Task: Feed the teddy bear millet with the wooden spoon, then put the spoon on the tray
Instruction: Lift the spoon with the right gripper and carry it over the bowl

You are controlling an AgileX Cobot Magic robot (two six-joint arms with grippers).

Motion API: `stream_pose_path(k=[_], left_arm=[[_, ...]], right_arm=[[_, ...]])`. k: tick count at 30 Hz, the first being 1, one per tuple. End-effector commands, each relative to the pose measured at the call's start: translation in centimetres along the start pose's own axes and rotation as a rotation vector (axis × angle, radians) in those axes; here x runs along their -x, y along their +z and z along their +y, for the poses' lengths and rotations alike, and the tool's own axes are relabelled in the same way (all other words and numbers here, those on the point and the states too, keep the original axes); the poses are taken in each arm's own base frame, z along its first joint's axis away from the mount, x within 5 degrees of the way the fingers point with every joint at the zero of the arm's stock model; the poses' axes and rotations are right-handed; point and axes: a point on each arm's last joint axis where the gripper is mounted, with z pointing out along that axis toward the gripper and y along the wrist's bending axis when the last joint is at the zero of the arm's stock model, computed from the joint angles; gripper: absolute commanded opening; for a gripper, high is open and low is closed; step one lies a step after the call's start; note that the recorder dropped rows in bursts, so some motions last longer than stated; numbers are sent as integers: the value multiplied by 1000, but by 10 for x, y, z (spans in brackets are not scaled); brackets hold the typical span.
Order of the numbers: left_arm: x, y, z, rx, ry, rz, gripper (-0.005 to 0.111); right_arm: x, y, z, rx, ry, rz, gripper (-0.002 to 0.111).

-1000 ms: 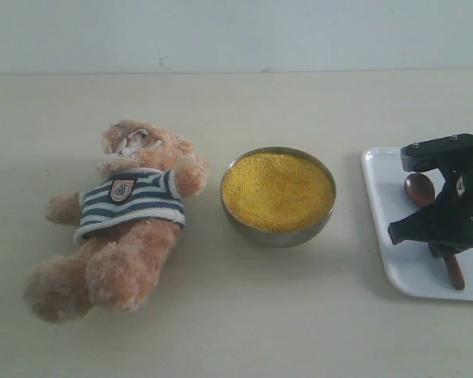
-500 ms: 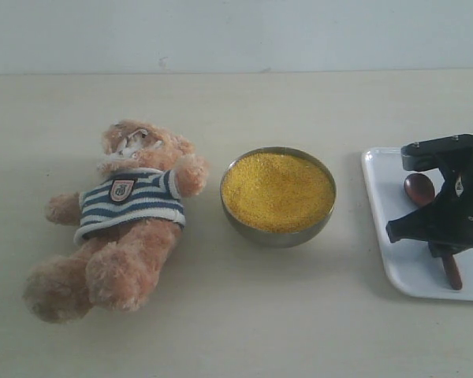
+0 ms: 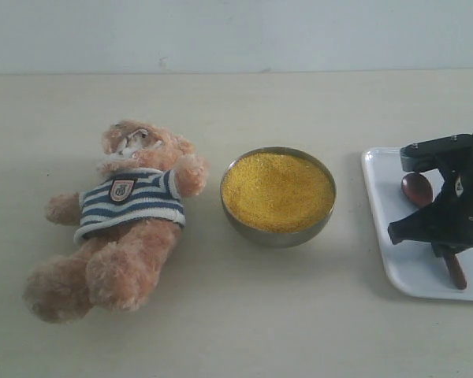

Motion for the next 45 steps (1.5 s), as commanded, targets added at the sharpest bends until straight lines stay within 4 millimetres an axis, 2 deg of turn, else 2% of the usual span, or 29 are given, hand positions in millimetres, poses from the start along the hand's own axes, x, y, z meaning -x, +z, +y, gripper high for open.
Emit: stream_pose_path(k=[1,14,17,22,30,35,39,45], left_arm=[[2,-1,0,-1,-2,-13,4],[2,-1,0,-1,-2,-13,4],[2,-1,0,-1,-2,-13,4],[2,-1,0,-1,-2,-13,4],[2,-1,0,-1,-2,-13,4],[2,-1,0,-1,-2,-13,4],[2,-1,0,-1,-2,-13,4],[2,-1,0,-1,-2,-13,4]], right_arm=[[-3,-6,-3,-16,-39,10,0],[8,-70,-18,-77,-102,-81,0],[7,-81,-7,-57,-180,-106,0],[7,-95,24,-55,-330,-117,0],[12,-129,66,-84,-514,-157,0],[6,-143,90,-123,-642,-178,-1],[-3,-147,100,-188,-732,-162,-1],[-7,-152,103,-283,-800,-164,-1]])
